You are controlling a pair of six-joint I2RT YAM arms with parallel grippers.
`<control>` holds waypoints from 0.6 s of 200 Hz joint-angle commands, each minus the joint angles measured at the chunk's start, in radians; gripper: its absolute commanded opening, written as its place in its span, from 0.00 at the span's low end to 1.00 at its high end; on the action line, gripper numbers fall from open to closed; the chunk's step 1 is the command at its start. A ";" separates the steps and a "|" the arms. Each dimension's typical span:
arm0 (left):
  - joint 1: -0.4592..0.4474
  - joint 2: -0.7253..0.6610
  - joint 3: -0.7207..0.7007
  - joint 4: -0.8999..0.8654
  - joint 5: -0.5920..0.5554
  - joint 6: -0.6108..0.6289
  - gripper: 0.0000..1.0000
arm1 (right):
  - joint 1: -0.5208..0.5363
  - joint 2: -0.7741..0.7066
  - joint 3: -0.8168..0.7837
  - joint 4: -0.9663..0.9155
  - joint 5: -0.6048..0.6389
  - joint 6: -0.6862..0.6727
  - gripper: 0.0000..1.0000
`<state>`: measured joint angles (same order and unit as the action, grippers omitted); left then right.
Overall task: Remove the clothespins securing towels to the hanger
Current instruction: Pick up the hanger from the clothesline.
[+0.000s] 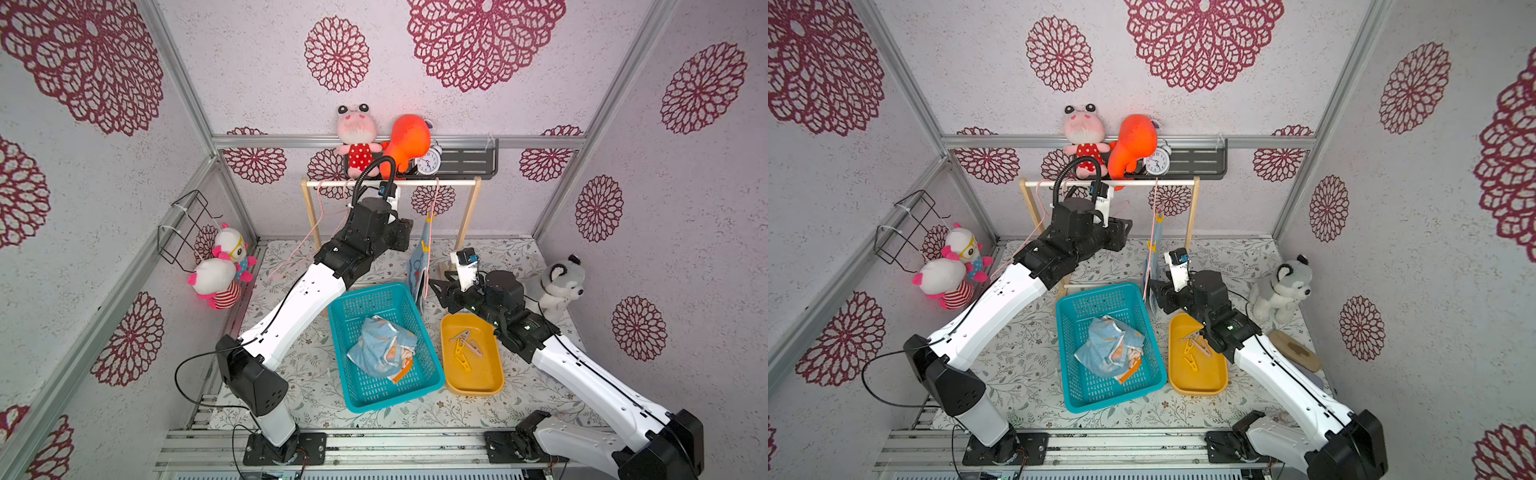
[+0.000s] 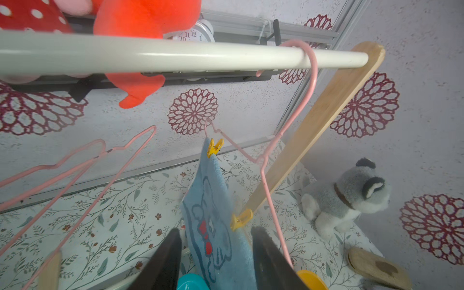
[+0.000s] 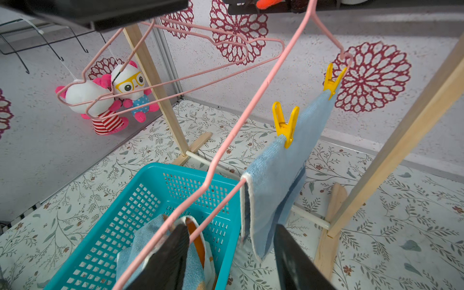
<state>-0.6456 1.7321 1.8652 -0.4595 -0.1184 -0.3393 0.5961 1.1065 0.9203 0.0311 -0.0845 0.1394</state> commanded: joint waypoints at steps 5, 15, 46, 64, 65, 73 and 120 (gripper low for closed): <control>-0.003 0.039 0.058 0.051 0.078 -0.032 0.49 | 0.018 0.007 -0.015 0.068 -0.018 0.042 0.56; -0.004 0.055 0.069 0.060 0.094 -0.033 0.50 | 0.022 0.012 -0.017 0.075 -0.021 0.045 0.56; -0.004 0.087 0.081 0.098 0.148 -0.044 0.50 | 0.027 0.027 -0.018 0.093 -0.024 0.048 0.56; -0.005 0.104 0.090 0.116 0.170 -0.052 0.51 | 0.028 0.038 -0.017 0.105 -0.031 0.052 0.55; -0.005 0.105 0.090 0.117 0.170 -0.053 0.51 | 0.028 0.038 -0.016 0.106 -0.032 0.052 0.55; -0.005 0.113 0.096 0.124 0.175 -0.054 0.51 | 0.028 0.043 -0.014 0.109 -0.032 0.054 0.55; -0.004 0.193 0.190 0.106 0.169 -0.046 0.51 | 0.034 0.066 -0.005 0.128 -0.041 0.060 0.55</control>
<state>-0.6456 1.8801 1.9942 -0.3771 0.0418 -0.3775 0.6220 1.1702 0.8932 0.1097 -0.1101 0.1783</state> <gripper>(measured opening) 0.505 0.547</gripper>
